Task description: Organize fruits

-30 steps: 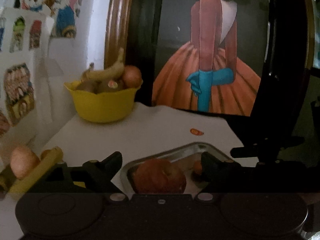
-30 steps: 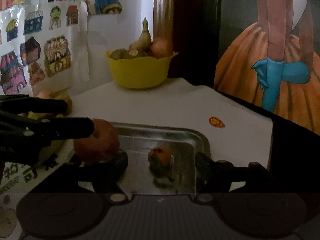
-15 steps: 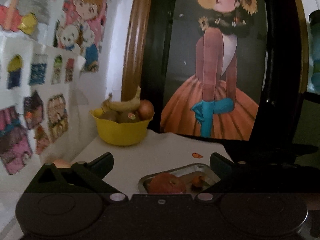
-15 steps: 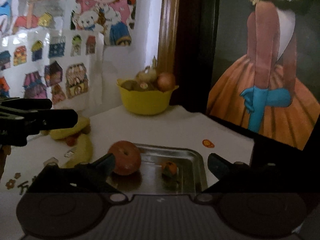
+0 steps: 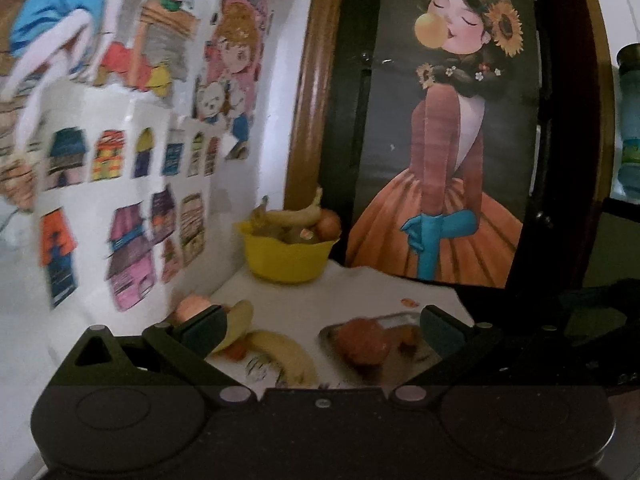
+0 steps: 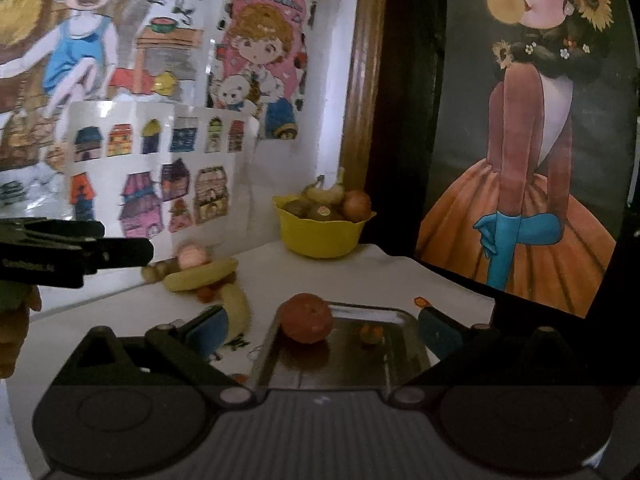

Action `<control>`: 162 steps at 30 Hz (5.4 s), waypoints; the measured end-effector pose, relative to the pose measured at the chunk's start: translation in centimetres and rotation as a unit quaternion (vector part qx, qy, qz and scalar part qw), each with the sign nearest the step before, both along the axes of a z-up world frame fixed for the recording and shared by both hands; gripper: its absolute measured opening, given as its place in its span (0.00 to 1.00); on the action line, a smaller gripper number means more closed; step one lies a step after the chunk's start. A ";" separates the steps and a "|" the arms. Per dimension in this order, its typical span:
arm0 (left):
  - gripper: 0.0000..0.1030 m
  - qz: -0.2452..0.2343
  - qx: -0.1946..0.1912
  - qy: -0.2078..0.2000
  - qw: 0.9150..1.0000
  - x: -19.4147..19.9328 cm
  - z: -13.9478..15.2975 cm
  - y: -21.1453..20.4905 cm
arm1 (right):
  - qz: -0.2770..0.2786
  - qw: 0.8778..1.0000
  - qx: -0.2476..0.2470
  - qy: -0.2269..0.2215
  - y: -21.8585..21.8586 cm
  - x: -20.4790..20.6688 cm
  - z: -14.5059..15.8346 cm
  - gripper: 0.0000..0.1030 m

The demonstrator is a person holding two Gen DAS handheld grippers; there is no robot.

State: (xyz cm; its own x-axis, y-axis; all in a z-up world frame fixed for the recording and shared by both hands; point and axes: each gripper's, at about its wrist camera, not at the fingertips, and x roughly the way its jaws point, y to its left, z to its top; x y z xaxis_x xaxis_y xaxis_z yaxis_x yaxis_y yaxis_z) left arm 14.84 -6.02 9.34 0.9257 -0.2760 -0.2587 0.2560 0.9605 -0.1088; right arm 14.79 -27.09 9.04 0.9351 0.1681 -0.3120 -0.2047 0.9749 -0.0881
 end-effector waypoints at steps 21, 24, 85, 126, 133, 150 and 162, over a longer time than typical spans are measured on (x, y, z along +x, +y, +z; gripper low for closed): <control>0.99 0.053 0.025 0.076 0.995 -7.0 -5.7 5.8 | -0.038 0.995 0.064 0.069 4.5 -8.0 -6.3 1.00; 0.99 0.060 0.019 0.091 0.994 -7.4 -6.8 6.7 | -0.054 0.992 0.075 0.084 4.8 -8.1 -7.3 1.00; 0.99 0.073 0.148 0.073 0.984 8.7 -7.5 6.0 | 0.024 0.991 0.041 0.123 8.8 6.8 -8.9 1.00; 0.74 -0.002 0.121 0.120 0.985 21.3 -9.5 3.9 | 0.103 0.989 -0.031 0.106 11.7 17.1 -7.7 0.87; 0.72 -0.001 0.115 0.136 0.984 22.3 -9.6 4.1 | 0.102 0.985 -0.010 0.138 11.6 19.4 -7.9 0.78; 0.56 0.001 0.096 0.170 0.981 22.3 -8.9 4.2 | 0.079 0.985 -0.002 0.154 11.2 20.3 -8.3 0.56; 0.56 -0.003 0.082 0.178 0.981 23.2 -9.2 3.7 | 0.078 0.986 -0.007 0.149 11.4 20.4 -8.4 0.56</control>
State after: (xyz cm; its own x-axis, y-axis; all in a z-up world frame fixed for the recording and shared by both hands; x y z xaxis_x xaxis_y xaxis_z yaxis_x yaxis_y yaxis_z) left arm 38.09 -2.33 0.18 0.7675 -0.2090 -0.6060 0.2353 0.9712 -0.0370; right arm 35.15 -15.68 0.61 0.7646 0.2964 -0.5723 -0.3704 0.9288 -0.0139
